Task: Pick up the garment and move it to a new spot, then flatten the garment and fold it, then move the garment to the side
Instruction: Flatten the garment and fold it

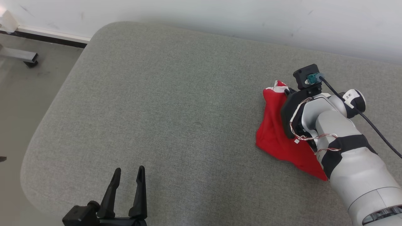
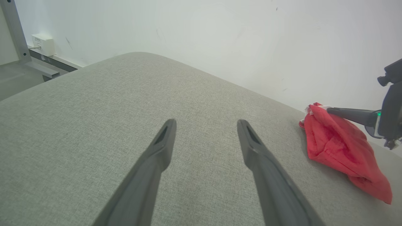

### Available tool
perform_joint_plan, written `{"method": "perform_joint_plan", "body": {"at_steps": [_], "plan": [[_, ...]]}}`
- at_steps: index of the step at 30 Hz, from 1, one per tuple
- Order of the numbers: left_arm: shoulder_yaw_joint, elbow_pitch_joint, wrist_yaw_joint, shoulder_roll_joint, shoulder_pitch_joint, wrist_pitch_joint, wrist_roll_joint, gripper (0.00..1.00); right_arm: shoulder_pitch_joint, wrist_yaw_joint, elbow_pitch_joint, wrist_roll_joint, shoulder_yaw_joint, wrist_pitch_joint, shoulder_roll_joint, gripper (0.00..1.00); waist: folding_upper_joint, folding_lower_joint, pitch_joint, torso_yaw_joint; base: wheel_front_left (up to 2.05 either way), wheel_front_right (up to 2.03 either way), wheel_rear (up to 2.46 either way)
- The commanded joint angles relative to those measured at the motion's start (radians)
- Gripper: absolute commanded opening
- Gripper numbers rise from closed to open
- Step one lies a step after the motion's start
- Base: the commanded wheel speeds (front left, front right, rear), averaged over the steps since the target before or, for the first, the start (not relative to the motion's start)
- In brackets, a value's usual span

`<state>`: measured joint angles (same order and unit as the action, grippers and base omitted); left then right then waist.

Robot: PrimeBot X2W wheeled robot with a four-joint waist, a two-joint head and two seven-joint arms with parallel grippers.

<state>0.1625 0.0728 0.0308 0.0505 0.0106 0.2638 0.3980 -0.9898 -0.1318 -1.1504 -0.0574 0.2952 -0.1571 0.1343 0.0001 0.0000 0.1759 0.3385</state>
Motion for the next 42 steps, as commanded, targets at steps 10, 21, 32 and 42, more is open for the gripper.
{"method": "perform_joint_plan", "body": {"at_steps": [10,21,32,42], "plan": [[0.000,0.000,0.000,0.000,0.010,0.000,0.006,1.00,-0.009,0.003,-0.027,0.039,-0.076,0.043,0.004,1.00,-0.0001,0.0000,0.012,0.008,0.00,0.00,0.00],[-0.042,-0.006,-0.010,0.000,-0.008,0.000,-0.028,1.00,0.058,0.003,0.036,0.037,-0.153,0.286,-0.017,1.00,-0.0001,0.0000,-0.047,-0.054,0.00,0.00,0.00],[-0.090,0.011,-0.008,0.000,-0.042,0.000,-0.083,1.00,0.314,0.003,0.205,0.020,-0.280,0.418,-0.004,1.00,-0.0001,0.0000,-0.150,-0.176,0.00,0.00,0.00],[-0.128,0.028,0.004,0.000,-0.084,0.000,-0.136,1.00,0.642,0.003,0.565,0.023,-0.373,0.422,-0.037,1.00,-0.0001,0.0000,-0.215,-0.263,0.00,0.00,0.00]]}}
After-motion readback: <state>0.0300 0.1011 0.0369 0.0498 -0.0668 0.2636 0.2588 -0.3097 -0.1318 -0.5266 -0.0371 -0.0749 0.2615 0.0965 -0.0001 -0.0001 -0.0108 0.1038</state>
